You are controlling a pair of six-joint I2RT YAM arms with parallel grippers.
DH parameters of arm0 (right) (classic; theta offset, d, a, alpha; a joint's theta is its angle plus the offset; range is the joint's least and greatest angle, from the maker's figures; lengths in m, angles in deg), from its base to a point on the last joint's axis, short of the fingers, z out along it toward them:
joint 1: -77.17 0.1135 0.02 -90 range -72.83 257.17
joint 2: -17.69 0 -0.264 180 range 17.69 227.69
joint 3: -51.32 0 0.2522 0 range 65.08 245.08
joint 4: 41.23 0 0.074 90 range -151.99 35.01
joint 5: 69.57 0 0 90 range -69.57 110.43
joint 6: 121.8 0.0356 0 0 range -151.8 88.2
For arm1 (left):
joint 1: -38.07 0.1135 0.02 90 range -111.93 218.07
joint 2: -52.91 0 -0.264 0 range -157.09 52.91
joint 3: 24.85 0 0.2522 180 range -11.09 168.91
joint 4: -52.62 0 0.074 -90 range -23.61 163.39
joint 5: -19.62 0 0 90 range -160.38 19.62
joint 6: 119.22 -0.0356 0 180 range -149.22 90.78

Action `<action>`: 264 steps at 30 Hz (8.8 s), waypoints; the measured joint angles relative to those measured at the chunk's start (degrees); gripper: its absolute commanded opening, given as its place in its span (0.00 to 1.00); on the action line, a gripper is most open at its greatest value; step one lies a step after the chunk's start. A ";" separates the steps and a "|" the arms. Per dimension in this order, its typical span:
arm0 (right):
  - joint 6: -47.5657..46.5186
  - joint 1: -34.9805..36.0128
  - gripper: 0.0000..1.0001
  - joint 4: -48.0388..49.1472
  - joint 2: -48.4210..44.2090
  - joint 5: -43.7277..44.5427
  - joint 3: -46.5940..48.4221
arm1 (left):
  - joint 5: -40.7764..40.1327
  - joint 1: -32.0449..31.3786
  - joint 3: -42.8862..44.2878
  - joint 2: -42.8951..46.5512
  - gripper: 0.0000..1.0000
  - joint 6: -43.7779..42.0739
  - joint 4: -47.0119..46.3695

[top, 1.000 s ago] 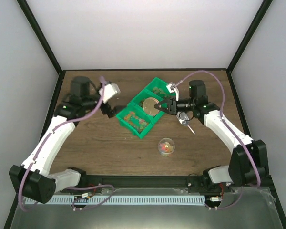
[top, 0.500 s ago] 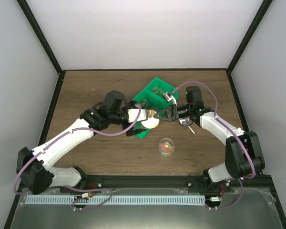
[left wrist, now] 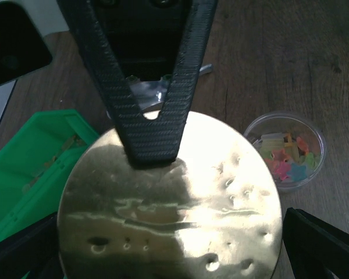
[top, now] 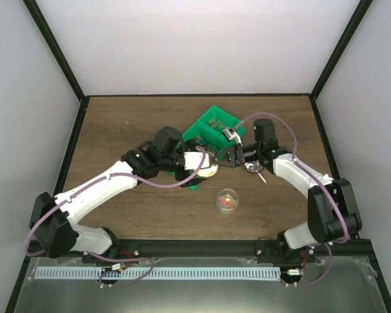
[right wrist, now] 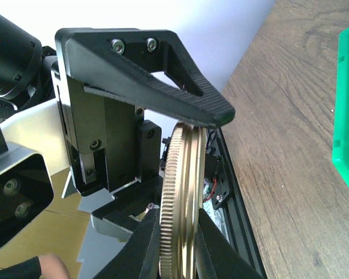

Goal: Pack the candies

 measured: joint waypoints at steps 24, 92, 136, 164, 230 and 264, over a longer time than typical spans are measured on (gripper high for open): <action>1.33 -0.02 0.01 0.00 1.42 -0.96 -0.28 | -0.31 -1.40 0.02 -0.46 0.87 -1.99 -1.53; -99.12 10.27 0.54 -23.65 -0.37 37.99 -14.91 | 5.40 3.85 -12.04 5.25 0.78 -0.09 4.85; -30.58 4.61 0.85 -11.19 -8.31 25.00 -16.48 | 9.18 -2.97 -17.31 -5.57 0.80 -2.32 -1.03; -27.36 4.61 0.83 -7.89 -7.28 24.15 -19.63 | 9.20 -3.58 -17.18 -6.25 0.82 -2.45 -1.75; -27.71 4.61 0.83 -7.96 -6.34 22.08 -19.56 | 5.81 -5.44 -17.22 -5.29 0.89 -1.51 -0.87; -28.33 3.45 0.83 -8.37 -5.20 23.67 -18.51 | 9.90 -4.92 -11.13 -6.08 0.37 -2.47 4.76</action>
